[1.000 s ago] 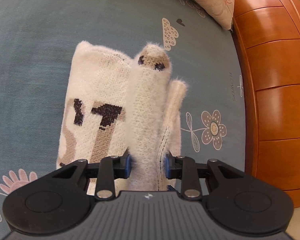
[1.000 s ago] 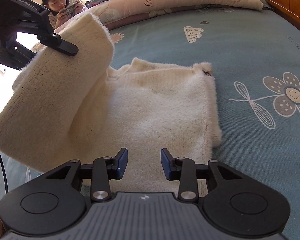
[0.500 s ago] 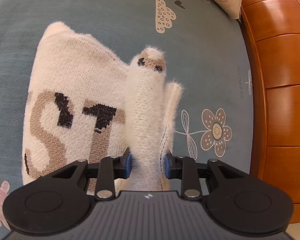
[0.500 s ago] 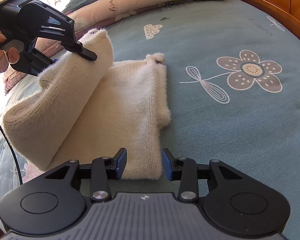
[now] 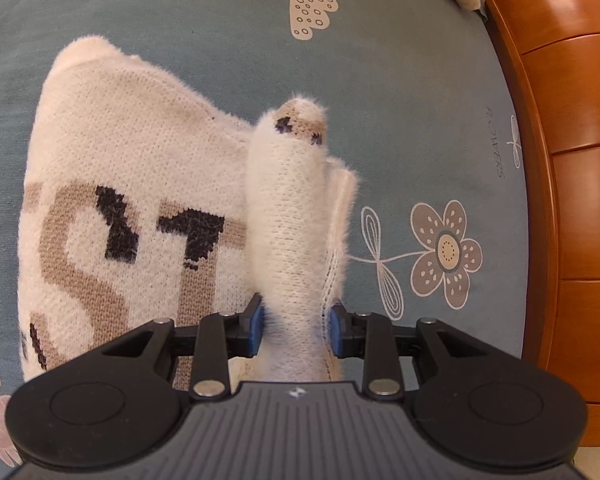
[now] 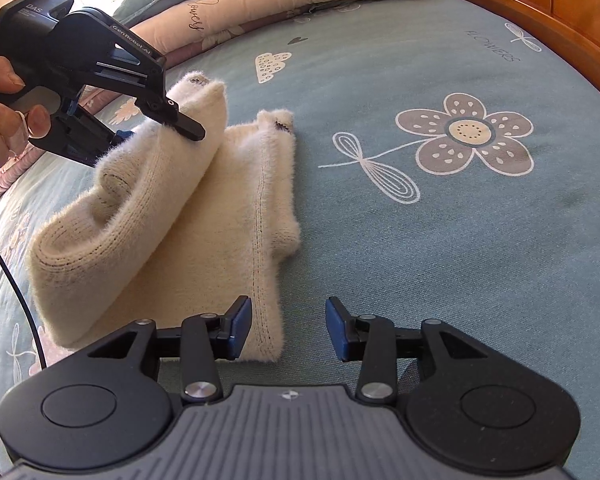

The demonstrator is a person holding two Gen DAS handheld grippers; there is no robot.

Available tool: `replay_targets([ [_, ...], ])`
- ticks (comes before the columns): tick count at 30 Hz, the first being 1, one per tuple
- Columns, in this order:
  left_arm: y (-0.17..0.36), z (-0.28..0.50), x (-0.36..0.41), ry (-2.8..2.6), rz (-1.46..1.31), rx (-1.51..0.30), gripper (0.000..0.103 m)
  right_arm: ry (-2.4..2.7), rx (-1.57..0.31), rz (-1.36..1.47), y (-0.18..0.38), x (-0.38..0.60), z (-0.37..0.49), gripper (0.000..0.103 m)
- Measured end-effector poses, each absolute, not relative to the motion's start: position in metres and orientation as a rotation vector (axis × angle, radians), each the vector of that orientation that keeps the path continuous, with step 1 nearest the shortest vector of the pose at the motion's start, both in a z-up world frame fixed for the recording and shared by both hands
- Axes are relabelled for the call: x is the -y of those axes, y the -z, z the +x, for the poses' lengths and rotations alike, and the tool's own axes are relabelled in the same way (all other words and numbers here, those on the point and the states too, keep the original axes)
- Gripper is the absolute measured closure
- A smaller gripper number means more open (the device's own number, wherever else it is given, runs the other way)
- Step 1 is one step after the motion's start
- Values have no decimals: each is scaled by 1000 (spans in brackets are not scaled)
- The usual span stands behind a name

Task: Fold clothes
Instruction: 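Open the left gripper and release the folded side onto the sweater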

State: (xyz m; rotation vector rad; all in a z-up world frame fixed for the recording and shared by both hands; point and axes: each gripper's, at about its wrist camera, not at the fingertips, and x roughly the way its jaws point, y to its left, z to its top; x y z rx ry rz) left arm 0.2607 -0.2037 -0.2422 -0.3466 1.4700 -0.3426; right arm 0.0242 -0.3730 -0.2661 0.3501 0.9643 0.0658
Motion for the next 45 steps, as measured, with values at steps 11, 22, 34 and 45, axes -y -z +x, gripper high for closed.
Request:
replay_targets([
  [11,247,252,237,382,-231,-1420,50,-46,-975,342,267,376,19,50],
  [22,198,235,205,585,-249,-1280,44,-46,-943,399,253,398,10,46],
  [34,183,166,128,502,17,-1193,43,-366,-992,597,252,343,46,7],
  [45,112,141,81,425,52,-1164,43,-196,-1081,696,275,345,80,70],
])
